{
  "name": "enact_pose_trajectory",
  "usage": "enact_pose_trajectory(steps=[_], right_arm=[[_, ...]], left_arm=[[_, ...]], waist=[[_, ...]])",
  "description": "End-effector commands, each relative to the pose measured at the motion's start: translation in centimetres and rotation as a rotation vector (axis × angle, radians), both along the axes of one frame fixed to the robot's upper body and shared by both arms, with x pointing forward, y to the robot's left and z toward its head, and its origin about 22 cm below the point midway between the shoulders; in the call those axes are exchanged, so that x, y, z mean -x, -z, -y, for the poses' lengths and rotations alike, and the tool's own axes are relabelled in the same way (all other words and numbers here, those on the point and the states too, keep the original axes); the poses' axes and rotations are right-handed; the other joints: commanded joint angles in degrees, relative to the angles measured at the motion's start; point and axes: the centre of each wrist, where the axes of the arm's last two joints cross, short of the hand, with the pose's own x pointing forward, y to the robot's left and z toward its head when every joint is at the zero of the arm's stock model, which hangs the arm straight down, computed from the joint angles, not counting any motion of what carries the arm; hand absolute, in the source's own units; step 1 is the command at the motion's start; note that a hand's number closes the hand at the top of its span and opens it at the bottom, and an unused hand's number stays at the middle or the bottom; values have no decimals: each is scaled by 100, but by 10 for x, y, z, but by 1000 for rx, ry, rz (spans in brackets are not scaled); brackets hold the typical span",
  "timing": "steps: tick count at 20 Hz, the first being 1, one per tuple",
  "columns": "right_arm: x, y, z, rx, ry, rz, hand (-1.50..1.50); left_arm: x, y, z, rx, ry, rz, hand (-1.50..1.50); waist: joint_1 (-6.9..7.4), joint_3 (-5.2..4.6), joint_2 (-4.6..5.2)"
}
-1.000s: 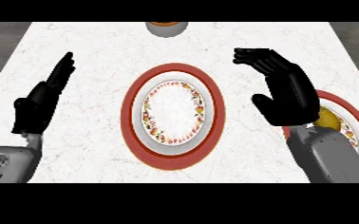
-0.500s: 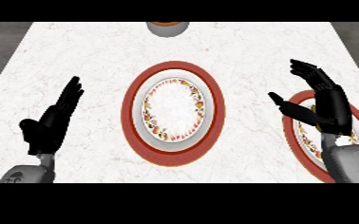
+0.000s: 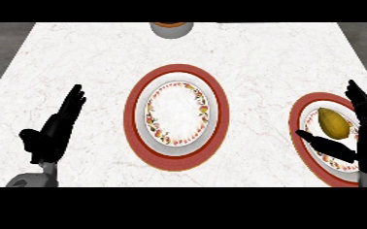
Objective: Pick the lemon from the plate and place it in the plate
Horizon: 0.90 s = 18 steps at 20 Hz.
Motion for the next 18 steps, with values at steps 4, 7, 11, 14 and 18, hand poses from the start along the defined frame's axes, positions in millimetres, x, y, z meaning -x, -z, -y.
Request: enact_pose_trajectory(steps=[4,7,11,14,18], right_arm=[[23,-31,28,223,81,-250,-150],[36,-51,51,348,50,-426,-150],[22,-66,41,402,46,-580,-150],[16,-71,40,378,40,-649,-150],[17,-74,35,402,63,-716,-150]], left_arm=[[-5,-2,14,2,11,-3,0],[4,-1,9,-2,15,1,0],[4,-5,11,-6,14,-2,0],[-3,11,20,-4,1,2,0],[15,-3,13,8,15,1,0]], waist=[[4,-9,-3],[-13,-14,-17],[78,-5,-2],[48,-2,13],[73,3,-2]])
